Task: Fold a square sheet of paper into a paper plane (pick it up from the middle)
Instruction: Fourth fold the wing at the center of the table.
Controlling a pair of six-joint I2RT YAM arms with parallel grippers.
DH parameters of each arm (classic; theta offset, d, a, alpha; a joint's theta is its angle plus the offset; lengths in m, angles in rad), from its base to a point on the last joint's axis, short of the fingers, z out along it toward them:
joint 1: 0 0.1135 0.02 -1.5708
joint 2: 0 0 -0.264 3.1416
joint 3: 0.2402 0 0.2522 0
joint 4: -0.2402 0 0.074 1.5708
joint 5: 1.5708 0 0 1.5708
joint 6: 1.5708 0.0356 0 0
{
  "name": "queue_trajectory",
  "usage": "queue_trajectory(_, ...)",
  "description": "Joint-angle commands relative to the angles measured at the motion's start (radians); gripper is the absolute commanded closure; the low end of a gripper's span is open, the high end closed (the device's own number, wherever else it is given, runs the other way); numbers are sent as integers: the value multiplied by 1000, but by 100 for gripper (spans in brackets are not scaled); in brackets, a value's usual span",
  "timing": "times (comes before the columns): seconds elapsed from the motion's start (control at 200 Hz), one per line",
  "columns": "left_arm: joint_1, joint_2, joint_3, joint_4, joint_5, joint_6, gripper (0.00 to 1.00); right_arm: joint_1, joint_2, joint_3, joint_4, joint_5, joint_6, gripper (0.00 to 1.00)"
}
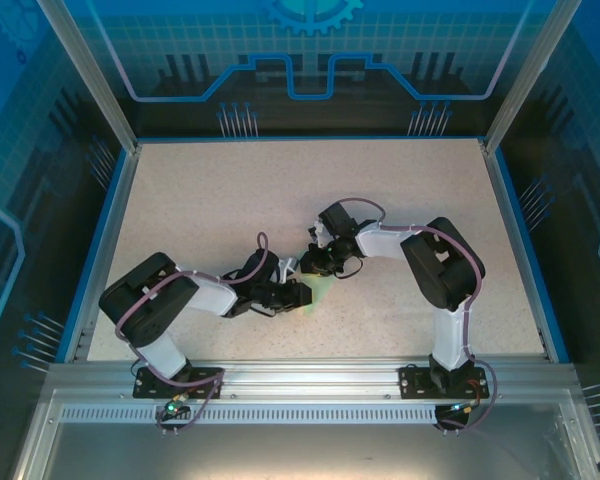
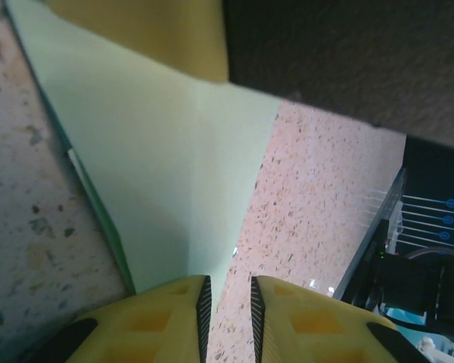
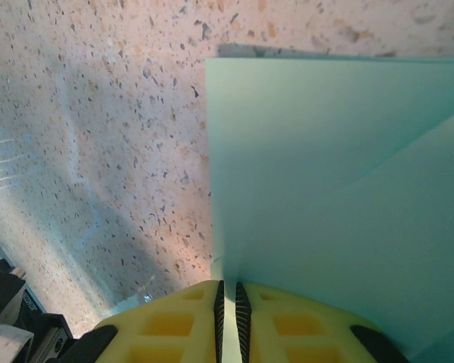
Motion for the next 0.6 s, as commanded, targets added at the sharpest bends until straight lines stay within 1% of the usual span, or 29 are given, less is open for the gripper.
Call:
queue_trajectory(0.0, 3, 47, -37, 87, 37, -37, 74, -9, 46, -37, -51, 65, -14, 83)
queue_trajectory(0.09, -8, 74, -46, 83, 60, -45, 74, -10, 44, -37, -42, 55, -13, 83)
queue_trajectory(0.235, -19, 89, -48, 6, 37, -34, 77, -13, 16, -31, -36, 44, -12, 82)
queue_trajectory(0.49, -21, 89, -28, -131, -25, -12, 87, -33, -159, -63, -27, 42, -4, 80)
queue_trajectory(0.595, -20, 96, -18, -142, -30, -13, 89, -33, -214, -93, -21, 44, 5, 79)
